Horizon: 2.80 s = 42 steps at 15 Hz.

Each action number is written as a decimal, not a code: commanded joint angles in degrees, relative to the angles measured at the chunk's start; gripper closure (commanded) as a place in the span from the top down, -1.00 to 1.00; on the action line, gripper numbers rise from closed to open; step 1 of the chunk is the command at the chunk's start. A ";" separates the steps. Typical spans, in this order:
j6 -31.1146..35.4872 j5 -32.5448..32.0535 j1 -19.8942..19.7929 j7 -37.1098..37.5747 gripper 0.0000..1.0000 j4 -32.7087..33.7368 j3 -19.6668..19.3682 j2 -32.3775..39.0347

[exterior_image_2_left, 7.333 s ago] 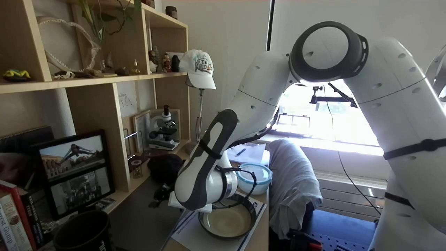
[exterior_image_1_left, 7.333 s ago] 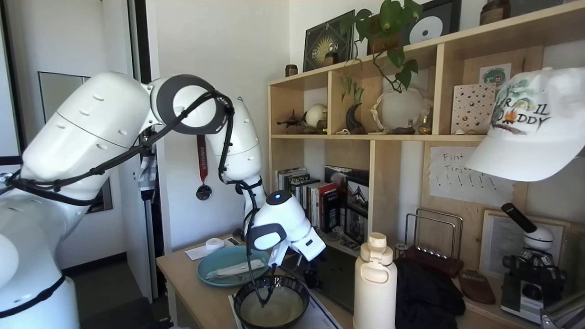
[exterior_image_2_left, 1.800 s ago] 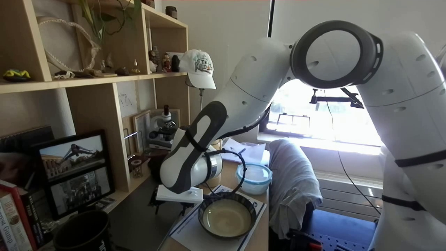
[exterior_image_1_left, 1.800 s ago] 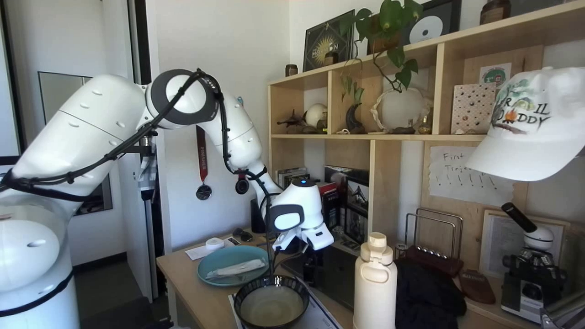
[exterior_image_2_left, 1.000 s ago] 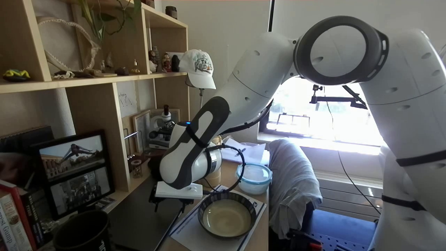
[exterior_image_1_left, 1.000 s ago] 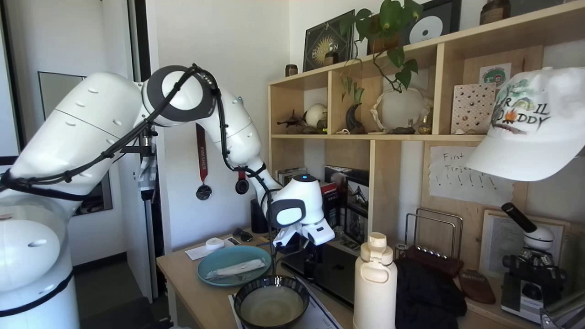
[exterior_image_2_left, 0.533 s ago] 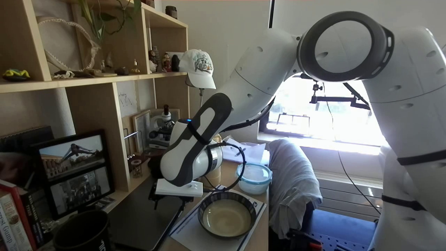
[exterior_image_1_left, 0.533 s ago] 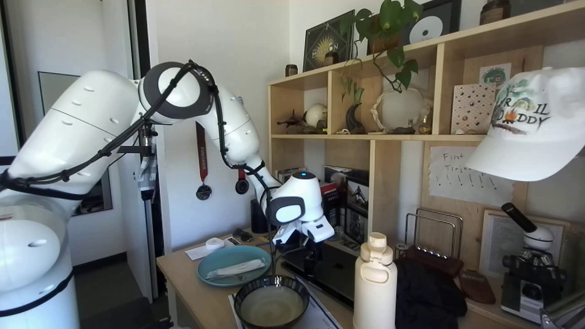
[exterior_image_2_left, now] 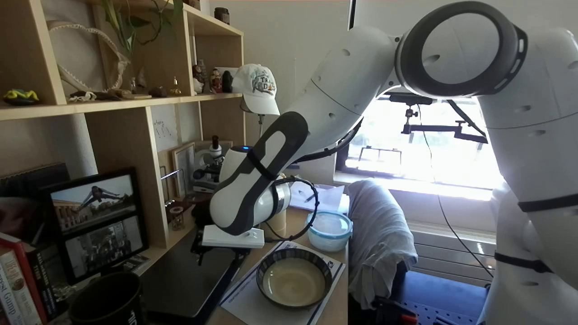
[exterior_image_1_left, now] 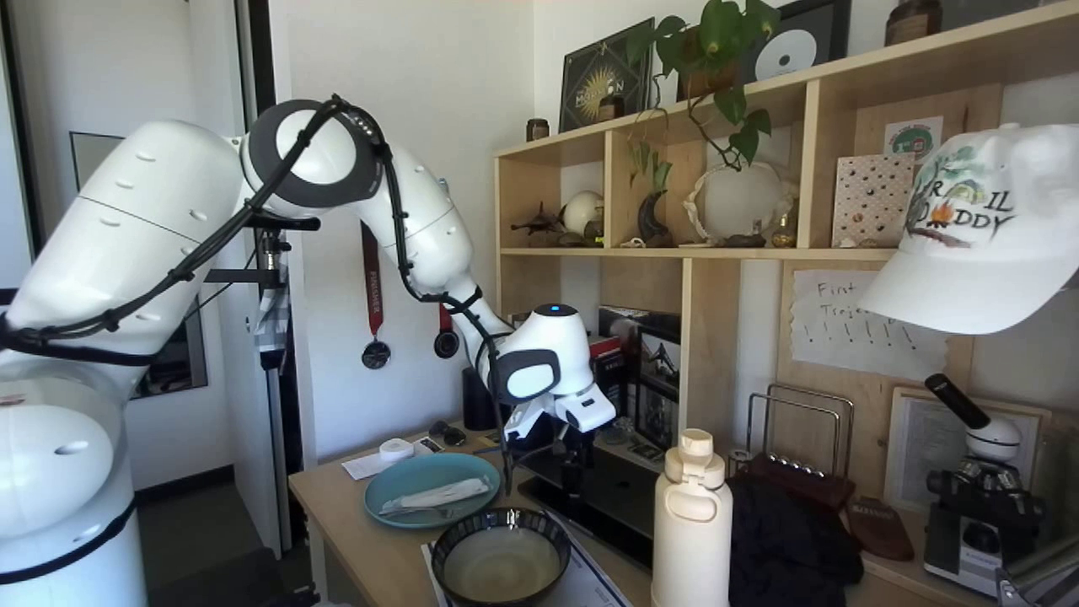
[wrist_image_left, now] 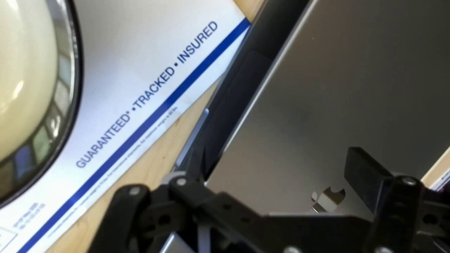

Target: Put the bowl on the paper and then open the laptop

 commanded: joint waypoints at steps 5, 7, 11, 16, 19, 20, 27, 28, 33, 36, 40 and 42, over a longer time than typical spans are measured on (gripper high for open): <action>3.74 -4.38 2.04 1.05 1.00 2.82 -0.87 -3.97; 4.01 -5.26 2.20 1.00 1.00 3.00 -0.90 -4.81; 4.05 -6.84 2.05 0.72 1.00 4.53 -0.45 -5.99; 7.26 -8.83 2.16 -0.50 1.00 8.24 0.03 -5.09; 10.42 -7.77 1.64 -1.85 1.00 10.38 1.02 -3.22; 11.56 -7.49 1.54 -2.18 1.00 11.09 1.29 -2.37; 18.37 -5.98 1.11 -6.28 1.00 14.09 2.33 2.13; 19.44 -5.76 1.14 -6.99 1.00 14.17 2.35 2.36; 24.71 -8.07 0.87 -5.51 1.00 13.88 2.85 2.79; 27.15 -8.42 0.99 -5.39 1.00 13.70 2.75 3.14; 30.60 -8.90 1.03 -5.45 1.00 13.43 2.82 3.38; 32.64 -4.89 0.24 -10.13 1.00 13.37 4.55 3.35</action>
